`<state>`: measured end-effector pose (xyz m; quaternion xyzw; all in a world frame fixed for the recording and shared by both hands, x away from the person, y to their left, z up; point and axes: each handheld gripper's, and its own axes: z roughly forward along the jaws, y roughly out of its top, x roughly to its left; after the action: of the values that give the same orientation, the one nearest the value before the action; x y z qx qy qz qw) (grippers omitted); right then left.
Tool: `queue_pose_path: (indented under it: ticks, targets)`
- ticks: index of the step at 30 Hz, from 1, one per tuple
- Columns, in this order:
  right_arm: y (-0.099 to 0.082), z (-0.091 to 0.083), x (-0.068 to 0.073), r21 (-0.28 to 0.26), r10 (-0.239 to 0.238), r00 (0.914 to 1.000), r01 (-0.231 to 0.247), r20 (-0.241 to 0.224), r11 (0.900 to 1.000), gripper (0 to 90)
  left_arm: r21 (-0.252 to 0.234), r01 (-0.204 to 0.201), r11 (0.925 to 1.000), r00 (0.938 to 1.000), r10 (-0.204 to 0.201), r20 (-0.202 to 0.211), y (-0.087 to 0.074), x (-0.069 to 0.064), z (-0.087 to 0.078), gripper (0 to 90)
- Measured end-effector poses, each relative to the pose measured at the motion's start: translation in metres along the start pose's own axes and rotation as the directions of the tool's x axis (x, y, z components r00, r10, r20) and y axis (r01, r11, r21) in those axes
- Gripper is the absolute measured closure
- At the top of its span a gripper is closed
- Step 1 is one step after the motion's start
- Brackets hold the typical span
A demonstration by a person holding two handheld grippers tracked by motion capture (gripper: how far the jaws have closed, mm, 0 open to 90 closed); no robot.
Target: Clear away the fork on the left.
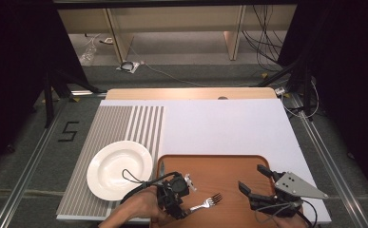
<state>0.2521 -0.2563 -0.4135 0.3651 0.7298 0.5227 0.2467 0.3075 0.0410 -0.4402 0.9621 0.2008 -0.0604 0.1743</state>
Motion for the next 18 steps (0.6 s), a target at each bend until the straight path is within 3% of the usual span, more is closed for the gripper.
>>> queue_pose_path:
  ticks: [1, 4, 6, 13, 18]
  targets:
    - [0.000, 0.000, 0.000, 0.001, 0.000, 1.0000, 0.000, 0.000, 1.0000, 19.4, -0.017, -0.019, 0.9997, 0.9998, 0.019, -0.002, 0.001, 0.000, -0.003, 47.4]
    - [0.000, 0.000, 0.000, 0.000, 0.000, 1.0000, 0.000, -0.001, 1.0000, 19.3, -0.087, -0.054, 0.9947, 0.9985, 0.054, -0.013, 0.001, -0.004, -0.008, 56.3]
    - [0.000, 0.000, 0.000, 0.000, 0.000, 1.0000, 0.000, -0.001, 1.0000, 19.4, -0.102, -0.077, 0.9918, 0.9969, 0.075, -0.023, 0.002, -0.007, -0.008, 62.6]
    - [0.000, 0.000, 0.000, 0.000, -0.001, 1.0000, 0.001, -0.001, 1.0000, 19.4, -0.096, -0.127, 0.9873, 0.9918, 0.125, -0.027, 0.002, -0.013, -0.002, 82.8]
    - [0.000, 0.000, 0.001, -0.005, 0.000, 1.0000, 0.000, -0.004, 1.0000, 19.4, -0.084, -0.175, 0.9811, 0.9846, 0.174, -0.009, 0.003, -0.021, 0.006, 89.0]
